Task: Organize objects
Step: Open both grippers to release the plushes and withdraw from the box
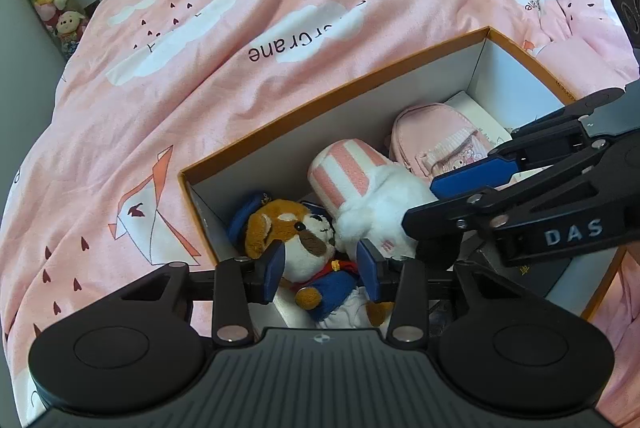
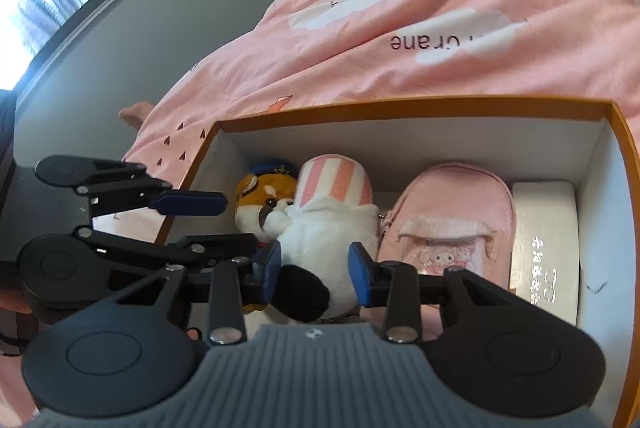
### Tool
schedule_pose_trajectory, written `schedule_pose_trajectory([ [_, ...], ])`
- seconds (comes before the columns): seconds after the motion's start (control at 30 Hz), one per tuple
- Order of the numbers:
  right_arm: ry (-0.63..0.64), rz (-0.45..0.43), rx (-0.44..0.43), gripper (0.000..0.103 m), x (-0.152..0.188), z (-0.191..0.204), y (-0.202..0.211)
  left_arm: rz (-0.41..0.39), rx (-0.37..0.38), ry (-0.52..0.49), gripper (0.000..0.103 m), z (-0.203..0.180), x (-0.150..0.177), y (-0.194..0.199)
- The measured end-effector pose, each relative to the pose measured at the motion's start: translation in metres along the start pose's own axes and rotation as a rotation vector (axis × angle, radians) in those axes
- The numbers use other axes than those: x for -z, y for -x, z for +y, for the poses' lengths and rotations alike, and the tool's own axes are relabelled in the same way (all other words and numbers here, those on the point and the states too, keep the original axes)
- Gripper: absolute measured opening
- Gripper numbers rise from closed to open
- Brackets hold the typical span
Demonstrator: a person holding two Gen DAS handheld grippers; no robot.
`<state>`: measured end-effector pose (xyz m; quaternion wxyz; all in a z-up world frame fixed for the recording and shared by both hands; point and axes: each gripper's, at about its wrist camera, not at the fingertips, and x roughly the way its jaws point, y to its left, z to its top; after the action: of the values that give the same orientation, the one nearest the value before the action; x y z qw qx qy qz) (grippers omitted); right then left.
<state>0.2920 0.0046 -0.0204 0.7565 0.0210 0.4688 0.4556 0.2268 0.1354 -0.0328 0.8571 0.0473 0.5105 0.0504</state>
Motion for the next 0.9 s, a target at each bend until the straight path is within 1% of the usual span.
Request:
schedule_pose_trajectory([
  [0.1, 0.004, -0.006, 0.04, 0.035, -0.002, 0.001, -0.007, 0.0, 0.005, 0.012, 0.045, 0.001, 0.002, -0.002],
  [0.17, -0.01, -0.021, 0.06, 0.034, -0.006, -0.002, -0.012, 0.0, 0.006, 0.021, 0.045, 0.003, 0.003, -0.003],
  [0.37, -0.114, -0.026, 0.086, 0.034, -0.015, -0.016, -0.028, 0.002, 0.019, 0.056, 0.045, 0.005, 0.006, -0.004],
  [0.47, -0.145, -0.024, 0.068, 0.034, -0.014, -0.021, -0.027, -0.007, 0.023, 0.061, 0.045, 0.006, 0.008, -0.003],
  [0.57, -0.113, -0.035, 0.072, 0.034, -0.014, -0.017, -0.022, -0.021, 0.025, 0.076, 0.045, 0.006, 0.008, 0.0],
  [0.6, -0.101, -0.041, 0.076, 0.036, -0.015, -0.015, -0.019, -0.029, 0.029, 0.082, 0.045, 0.006, 0.009, 0.003],
  [0.77, -0.046, -0.08, 0.081, 0.037, -0.014, -0.001, 0.006, -0.076, 0.051, 0.11, 0.045, 0.002, 0.013, 0.028],
  [0.8, -0.033, -0.084, 0.08, 0.038, -0.012, 0.003, 0.011, -0.087, 0.056, 0.117, 0.045, 0.0, 0.014, 0.034],
  [0.83, -0.018, -0.087, 0.078, 0.043, -0.01, 0.007, 0.016, -0.102, 0.061, 0.124, 0.045, -0.002, 0.016, 0.041],
  [0.87, 0.002, -0.094, 0.08, 0.046, -0.006, 0.012, 0.022, -0.118, 0.065, 0.129, 0.045, -0.005, 0.02, 0.049],
  [0.9, 0.026, -0.102, 0.085, 0.047, -0.002, 0.018, 0.028, -0.135, 0.065, 0.133, 0.045, -0.009, 0.023, 0.057],
])
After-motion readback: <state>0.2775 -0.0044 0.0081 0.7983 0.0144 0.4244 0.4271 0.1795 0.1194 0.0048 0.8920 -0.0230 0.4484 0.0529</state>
